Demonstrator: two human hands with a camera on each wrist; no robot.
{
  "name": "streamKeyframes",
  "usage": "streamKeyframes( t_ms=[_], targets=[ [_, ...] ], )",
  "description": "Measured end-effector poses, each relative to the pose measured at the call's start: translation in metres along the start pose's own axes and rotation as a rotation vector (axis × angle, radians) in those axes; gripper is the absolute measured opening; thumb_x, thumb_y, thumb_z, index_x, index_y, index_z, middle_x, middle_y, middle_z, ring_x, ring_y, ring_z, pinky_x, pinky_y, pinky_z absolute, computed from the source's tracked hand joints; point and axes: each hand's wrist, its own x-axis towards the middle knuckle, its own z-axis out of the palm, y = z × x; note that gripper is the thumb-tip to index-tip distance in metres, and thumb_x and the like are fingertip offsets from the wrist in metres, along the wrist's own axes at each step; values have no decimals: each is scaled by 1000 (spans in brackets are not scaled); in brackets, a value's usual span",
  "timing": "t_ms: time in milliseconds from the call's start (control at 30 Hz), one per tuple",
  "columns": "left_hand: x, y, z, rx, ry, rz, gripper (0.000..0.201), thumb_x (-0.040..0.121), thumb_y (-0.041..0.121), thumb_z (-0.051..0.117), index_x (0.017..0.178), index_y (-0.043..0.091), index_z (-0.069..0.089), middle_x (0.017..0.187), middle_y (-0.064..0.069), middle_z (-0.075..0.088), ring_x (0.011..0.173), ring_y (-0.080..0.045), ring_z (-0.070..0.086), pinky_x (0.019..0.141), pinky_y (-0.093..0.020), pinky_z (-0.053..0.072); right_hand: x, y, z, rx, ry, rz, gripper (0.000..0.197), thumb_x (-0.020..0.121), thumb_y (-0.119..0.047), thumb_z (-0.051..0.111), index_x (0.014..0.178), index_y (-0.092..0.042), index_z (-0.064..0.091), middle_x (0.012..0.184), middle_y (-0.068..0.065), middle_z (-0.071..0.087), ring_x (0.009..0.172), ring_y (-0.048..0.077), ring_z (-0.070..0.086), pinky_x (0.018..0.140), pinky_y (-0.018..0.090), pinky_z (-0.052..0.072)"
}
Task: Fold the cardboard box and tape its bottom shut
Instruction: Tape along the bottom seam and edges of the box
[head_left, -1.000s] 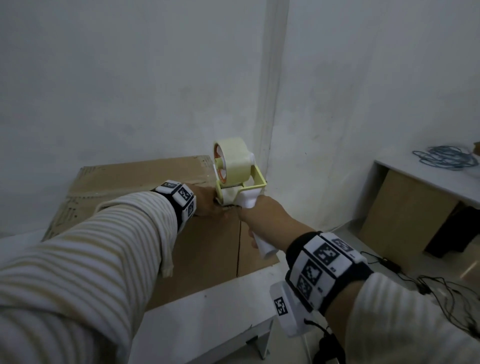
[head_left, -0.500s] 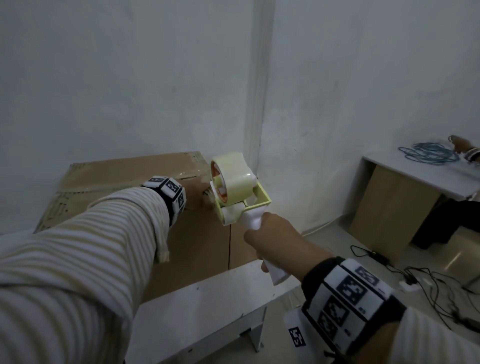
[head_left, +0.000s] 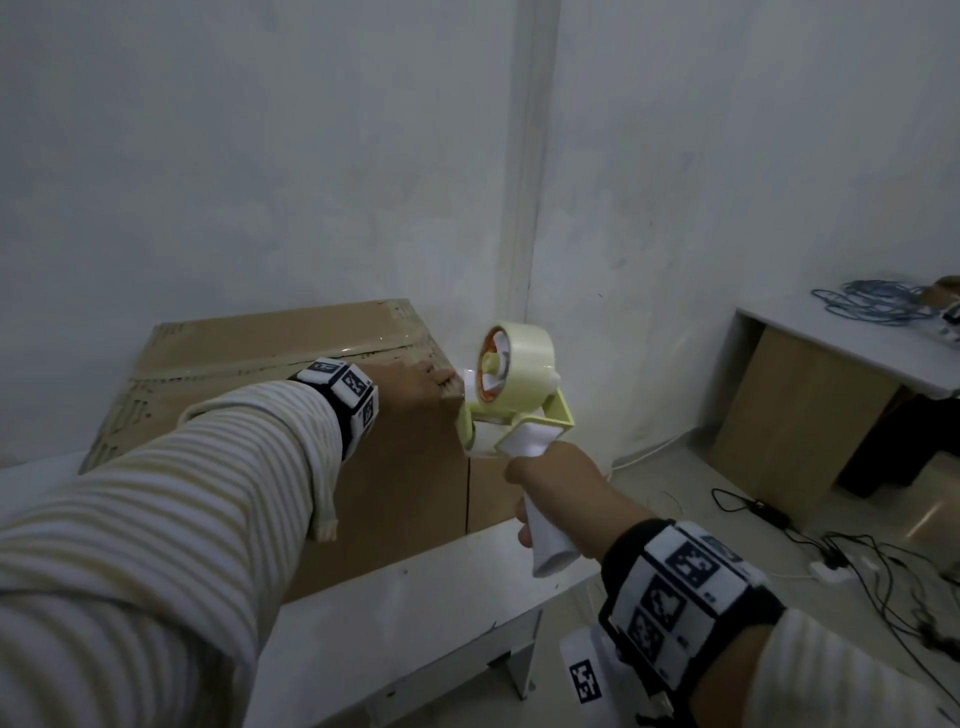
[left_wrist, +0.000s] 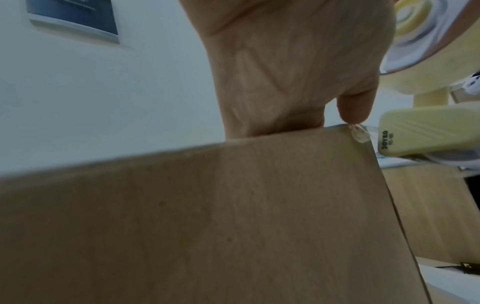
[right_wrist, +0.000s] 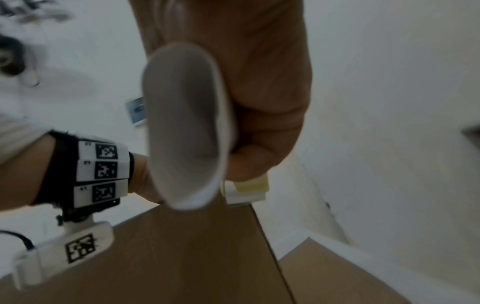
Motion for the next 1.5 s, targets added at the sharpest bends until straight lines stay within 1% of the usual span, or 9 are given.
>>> streamKeyframes(
  t_ms=[133,333,567,667,733,867,1167,1367,1500],
  targets=[
    [5,4,5,-103,136,-36,55,98,46,32,147,21,27,154,-6,28,138,-30,33,113,-40,27,0,5,-8,96,58,-13,9,81,-8,53,73,-10,49,59,11,48,48,25,47,54,32,42],
    [7,17,19,-7,128,-168,61,91,55,28,147,39,9,154,-2,22,132,-40,33,103,-59,33,-3,-9,-4,-20,130,-141,7,76,-19,55,74,-14,51,73,13,54,74,33,56,78,52,54],
    [-29,5,-16,-580,161,-59,36,95,14,48,131,13,50,140,-11,48,128,-27,47,104,-30,37,-13,-48,3,-51,140,-301,10,75,-27,55,75,-19,51,79,14,56,83,38,59,84,58,53],
    [-42,-19,-26,-1095,336,-296,21,95,20,45,80,13,58,102,-19,63,89,-30,62,82,-36,51,-20,-76,14,-53,101,-380,10,76,-22,56,71,-15,51,77,16,55,80,37,59,82,57,51],
    [-51,-38,-29,-1495,208,-417,43,97,37,38,77,3,56,80,-18,61,67,-28,58,62,-34,50,-22,-95,24,-28,67,-413,8,80,-14,57,74,-11,53,70,14,56,69,34,59,74,51,54],
    [-77,-86,-38,-1800,-11,-348,57,99,47,29,82,1,58,69,-16,66,70,-26,62,55,-32,57,-22,-125,60,11,-27,-482,9,83,-12,57,74,-14,53,62,9,56,58,27,56,64,42,52],
    [-116,-213,-18,-2027,185,-407,33,98,19,38,72,7,55,45,-3,56,36,-11,57,45,-22,54,-13,-178,174,54,-206,-505,4,83,-11,58,83,-10,54,67,14,51,61,29,53,54,33,47],
    [-117,-300,-3,-2181,228,-323,58,96,53,33,77,4,57,54,-7,56,47,-16,55,46,-23,55,-1,-221,240,-9,-168,-485,6,85,-12,57,82,-14,52,70,14,54,59,29,54,53,33,49],
    [-105,-341,4,-2147,176,-312,34,98,27,41,78,4,55,49,-5,56,40,-13,56,46,-21,55,12,-244,275,-65,-131,-443,7,86,-13,57,80,-13,53,68,14,55,52,27,54,55,34,49]
  ],
)
